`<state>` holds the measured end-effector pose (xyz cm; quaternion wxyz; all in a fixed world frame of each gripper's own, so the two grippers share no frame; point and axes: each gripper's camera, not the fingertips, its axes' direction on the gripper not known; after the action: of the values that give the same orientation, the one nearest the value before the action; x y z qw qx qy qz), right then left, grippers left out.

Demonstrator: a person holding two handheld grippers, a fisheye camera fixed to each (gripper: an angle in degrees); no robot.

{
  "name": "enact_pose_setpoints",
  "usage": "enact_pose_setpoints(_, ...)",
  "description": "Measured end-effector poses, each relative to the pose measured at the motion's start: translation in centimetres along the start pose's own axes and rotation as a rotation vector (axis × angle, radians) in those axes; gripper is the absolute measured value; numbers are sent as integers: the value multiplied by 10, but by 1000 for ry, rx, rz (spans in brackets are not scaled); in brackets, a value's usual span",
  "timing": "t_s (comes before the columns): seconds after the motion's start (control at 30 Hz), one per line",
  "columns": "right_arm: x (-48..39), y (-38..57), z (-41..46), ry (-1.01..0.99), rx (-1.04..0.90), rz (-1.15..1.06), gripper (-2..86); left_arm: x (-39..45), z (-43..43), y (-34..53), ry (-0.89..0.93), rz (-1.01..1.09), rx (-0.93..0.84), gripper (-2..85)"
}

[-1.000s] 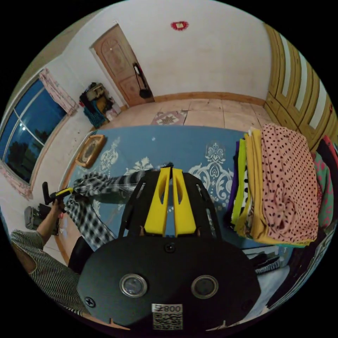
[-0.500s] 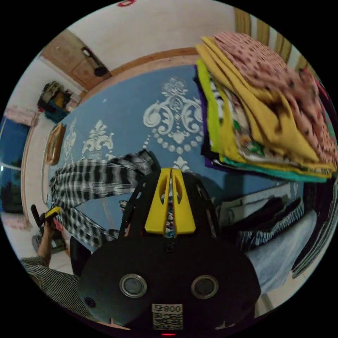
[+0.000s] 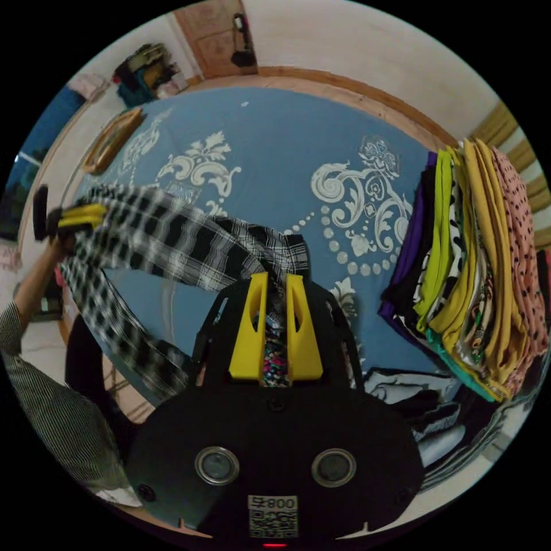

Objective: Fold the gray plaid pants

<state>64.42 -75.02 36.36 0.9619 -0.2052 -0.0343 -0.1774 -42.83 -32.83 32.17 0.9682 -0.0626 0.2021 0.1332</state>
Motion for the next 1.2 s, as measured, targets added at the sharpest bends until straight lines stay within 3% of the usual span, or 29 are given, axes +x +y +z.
enact_pose_setpoints(0.23, -14, -16, 37, 25, -136, -99, 57, 12, 65, -63, -78, -42, -156, 52)
enact_pose_setpoints(0.4, -18, -11, 28, 55, -100, -112, 19, 36, 66, -76, -93, -2, -85, 11)
enact_pose_setpoints(0.77, -20, 20, -75, 107, 150, -149, 8, 67, 19, -89, -11, 4, 193, 4)
enact_pose_setpoints(0.93, 28, -30, -44, 13, 4, -63, 10, 58, 71, -130, -62, -83, 73, 6)
enact_pose_setpoints(1.03, 64, -53, -9, 87, -104, 114, 20, 54, 104, -143, -121, -162, -4, 11)
enact_pose_setpoints(1.2, 71, -41, -11, -9, 66, 91, 56, 79, 111, -145, -61, -124, 122, 39)
